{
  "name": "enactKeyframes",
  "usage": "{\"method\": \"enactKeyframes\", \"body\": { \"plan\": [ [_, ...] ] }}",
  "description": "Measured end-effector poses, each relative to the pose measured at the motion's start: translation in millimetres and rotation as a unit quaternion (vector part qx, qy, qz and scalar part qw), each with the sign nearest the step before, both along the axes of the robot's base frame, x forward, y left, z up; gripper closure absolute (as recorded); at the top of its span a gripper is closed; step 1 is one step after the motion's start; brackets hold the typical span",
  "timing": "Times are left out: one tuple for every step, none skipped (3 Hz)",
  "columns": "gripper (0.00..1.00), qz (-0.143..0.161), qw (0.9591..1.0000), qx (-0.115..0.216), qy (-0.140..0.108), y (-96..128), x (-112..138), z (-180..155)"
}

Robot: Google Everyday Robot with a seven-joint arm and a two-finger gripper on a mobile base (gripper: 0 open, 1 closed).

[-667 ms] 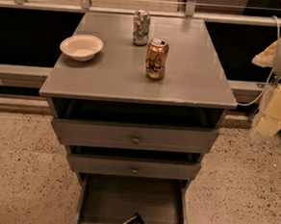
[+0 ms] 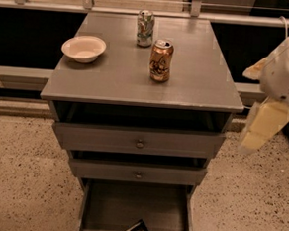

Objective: Pick rxbar chocolate from bottom drawer and place on counter

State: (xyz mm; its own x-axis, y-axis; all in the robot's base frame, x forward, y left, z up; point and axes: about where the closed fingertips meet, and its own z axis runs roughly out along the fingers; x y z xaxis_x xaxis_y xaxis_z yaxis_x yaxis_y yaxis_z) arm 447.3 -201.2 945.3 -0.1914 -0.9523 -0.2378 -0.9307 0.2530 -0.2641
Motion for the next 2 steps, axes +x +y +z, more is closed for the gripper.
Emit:
{"method": "enactKeyframes", "body": {
  "plan": [
    [0.00, 0.070, 0.9972, 0.005, -0.024, 30.2, -17.1, -68.0],
    [0.00, 0.069, 0.9973, 0.002, -0.026, 28.9, -15.4, -75.3]
  ]
}}
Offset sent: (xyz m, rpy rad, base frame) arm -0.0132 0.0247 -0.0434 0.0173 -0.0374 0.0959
